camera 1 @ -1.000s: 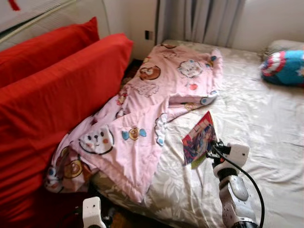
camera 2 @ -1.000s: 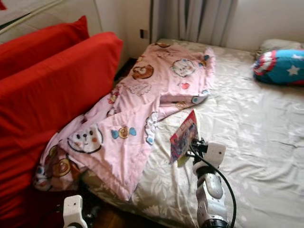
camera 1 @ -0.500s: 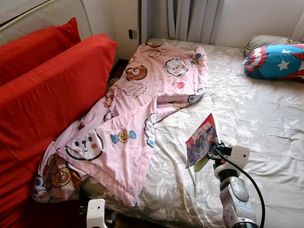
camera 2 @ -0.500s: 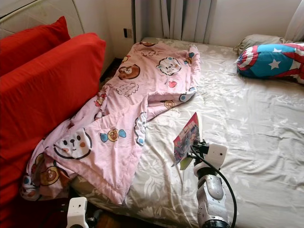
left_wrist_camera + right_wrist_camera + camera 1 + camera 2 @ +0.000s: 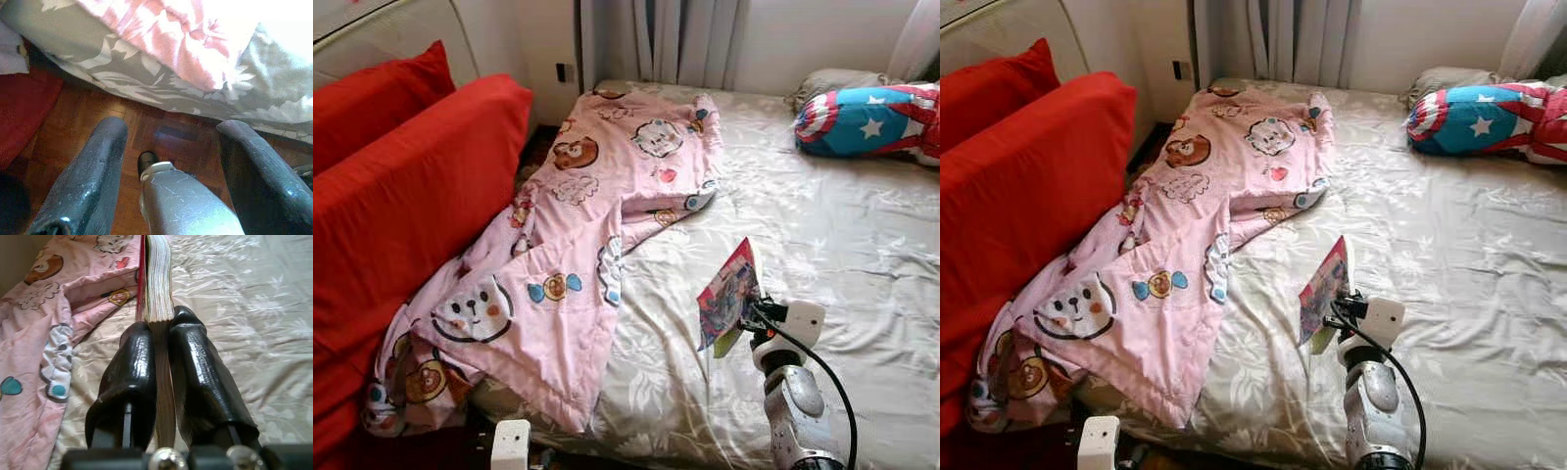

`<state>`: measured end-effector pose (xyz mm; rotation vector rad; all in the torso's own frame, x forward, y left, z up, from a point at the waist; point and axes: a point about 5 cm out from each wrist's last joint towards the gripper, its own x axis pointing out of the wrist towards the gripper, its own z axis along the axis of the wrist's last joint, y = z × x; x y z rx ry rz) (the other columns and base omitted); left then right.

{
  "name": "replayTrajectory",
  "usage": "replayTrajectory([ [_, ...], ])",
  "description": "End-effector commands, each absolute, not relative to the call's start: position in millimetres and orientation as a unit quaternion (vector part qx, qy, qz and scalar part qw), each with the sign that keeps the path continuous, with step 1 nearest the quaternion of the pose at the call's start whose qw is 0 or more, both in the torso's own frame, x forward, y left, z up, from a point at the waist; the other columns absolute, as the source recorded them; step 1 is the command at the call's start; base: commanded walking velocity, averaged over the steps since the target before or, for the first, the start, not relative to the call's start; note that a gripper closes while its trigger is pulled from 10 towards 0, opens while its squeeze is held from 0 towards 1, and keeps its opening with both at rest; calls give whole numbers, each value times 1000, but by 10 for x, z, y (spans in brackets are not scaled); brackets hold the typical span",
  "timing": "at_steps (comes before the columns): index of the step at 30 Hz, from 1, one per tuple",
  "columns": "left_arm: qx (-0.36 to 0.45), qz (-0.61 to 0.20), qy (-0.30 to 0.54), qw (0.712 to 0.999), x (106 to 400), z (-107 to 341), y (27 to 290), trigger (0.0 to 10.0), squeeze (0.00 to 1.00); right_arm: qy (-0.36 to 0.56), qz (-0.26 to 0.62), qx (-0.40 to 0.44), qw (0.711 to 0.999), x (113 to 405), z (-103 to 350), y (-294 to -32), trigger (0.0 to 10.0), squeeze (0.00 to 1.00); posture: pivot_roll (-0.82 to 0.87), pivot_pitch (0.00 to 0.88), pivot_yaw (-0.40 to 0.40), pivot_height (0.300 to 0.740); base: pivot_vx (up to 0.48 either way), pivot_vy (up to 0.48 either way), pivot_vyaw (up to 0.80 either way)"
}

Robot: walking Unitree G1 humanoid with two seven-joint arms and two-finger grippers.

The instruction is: Clean up the room

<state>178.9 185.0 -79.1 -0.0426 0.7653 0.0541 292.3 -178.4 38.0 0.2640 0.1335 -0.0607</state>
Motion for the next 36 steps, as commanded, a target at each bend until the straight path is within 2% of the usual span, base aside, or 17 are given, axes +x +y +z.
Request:
replayTrajectory([
  [1, -21, 28, 386, 922, 1705, -834, 1851, 10000, 0, 52, -33, 131, 989, 2956, 432, -1794, 10000, 0, -57, 115, -8, 740, 0, 0, -744],
  [17, -26, 31, 378, 925, 1734, -816, 1850, 10000, 0, 54, -32, 130, 990, 2973, 430, -1785, 10000, 0, -53, 119, -6, 740, 0, 0, -740],
  [24, -20, 30, 380, 924, 1728, -819, 1863, 10000, 0, 55, -22, 126, 990, 2967, 418, -1762, 10000, 0, -53, 121, -6, 740, 0, 0, 0],
  [36, -16, 27, 385, 922, 1731, -823, 1858, 10000, 0, 57, -8, 116, 992, 2970, 415, -1723, 10000, 0, -54, 121, -2, 740, 0, -351, 0],
])
